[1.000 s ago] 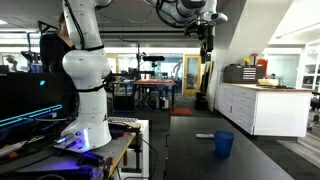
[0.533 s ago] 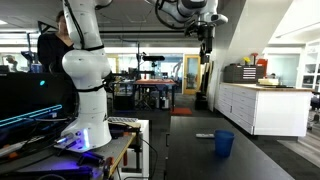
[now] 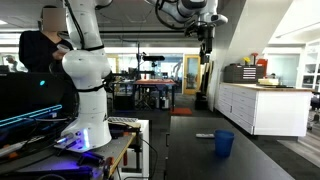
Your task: Put the marker in the cup
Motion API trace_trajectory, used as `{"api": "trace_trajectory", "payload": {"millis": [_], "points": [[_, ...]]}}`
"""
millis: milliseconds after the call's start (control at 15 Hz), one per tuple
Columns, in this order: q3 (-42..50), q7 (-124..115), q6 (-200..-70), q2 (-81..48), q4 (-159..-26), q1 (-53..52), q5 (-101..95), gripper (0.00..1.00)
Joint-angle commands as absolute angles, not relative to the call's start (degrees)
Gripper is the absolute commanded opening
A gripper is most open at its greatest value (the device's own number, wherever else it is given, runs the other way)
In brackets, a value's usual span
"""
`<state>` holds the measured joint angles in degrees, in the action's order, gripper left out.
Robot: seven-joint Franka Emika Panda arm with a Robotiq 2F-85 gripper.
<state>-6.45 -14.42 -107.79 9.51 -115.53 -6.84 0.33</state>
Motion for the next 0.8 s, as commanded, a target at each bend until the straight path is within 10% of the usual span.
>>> {"api": "trace_trajectory", "payload": {"millis": [0,733], "points": [[-6.9,-14.4,-107.7,9.5,-115.4,-6.3,0.4,1.00],[-6.7,-13.8,-113.8,7.6,-118.9,-6.4,1.0,1.00]]}}
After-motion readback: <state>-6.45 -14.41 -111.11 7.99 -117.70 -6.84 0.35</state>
